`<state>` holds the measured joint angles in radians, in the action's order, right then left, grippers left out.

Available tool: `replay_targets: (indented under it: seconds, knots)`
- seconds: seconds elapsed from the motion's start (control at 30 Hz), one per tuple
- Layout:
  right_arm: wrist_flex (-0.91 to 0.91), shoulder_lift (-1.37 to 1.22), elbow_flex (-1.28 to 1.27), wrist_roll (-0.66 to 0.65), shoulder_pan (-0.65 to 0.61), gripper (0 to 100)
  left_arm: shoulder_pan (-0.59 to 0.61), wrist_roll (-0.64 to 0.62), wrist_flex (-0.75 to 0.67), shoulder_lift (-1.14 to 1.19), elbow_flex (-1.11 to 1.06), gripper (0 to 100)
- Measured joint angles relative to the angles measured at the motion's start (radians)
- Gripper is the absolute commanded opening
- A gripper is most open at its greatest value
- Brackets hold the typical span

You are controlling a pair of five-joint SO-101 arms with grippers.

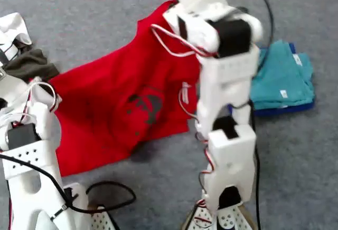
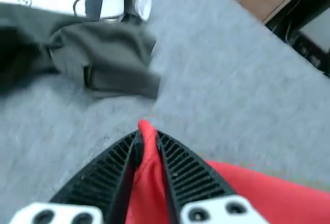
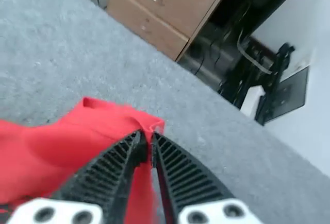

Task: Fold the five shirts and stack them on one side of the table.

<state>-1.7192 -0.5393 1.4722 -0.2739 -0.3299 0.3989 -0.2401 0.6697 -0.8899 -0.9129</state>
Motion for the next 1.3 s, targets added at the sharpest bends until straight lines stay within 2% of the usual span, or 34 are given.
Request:
replay_targets:
  seconds: [0.2, 0.33, 0.4, 0.5, 0.6, 0.67, 0.8, 0.93, 1.07, 1.3]
  knots:
    - [0.215, -0.232, -0.005, 0.029, 0.0, 0.2, -0.021, 0.005, -0.183, 0.265, 0.137, 2]
    - [0.379, -0.304, -0.006, 0.094, 0.002, 0.2, -0.025, 0.005, -0.184, 0.589, 0.397, 2]
    - [0.42, -0.31, -0.006, 0.106, 0.002, 0.2, -0.014, 0.005, -0.115, 0.749, 0.565, 2]
    - [0.425, -0.31, -0.006, 0.109, 0.002, 0.2, 0.018, 0.005, 0.064, 0.911, 0.827, 2]
    - [0.362, -0.31, -0.003, 0.109, 0.002, 0.3, 0.037, 0.005, 0.256, 0.942, 1.019, 2]
    - [0.305, -0.31, 0.003, 0.109, 0.002, 0.3, 0.04, 0.005, 0.301, 0.942, 1.059, 2]
    - [0.166, -0.31, 0.011, 0.049, 0.002, 0.3, 0.04, 0.005, 0.31, 0.957, 1.033, 2]
    - [0.035, -0.315, -0.015, -0.032, 0.002, 0.2, 0.015, 0.005, 0.239, 0.957, 0.858, 2]
    - [-0.003, -0.382, -0.034, -0.058, 0.002, 0.2, -0.046, 0.046, 0.135, 0.957, 0.618, 2]
    - [-0.041, -0.548, -0.034, -0.089, 0.002, 0.2, -0.075, 0.06, 0.107, 0.957, 0.399, 2]
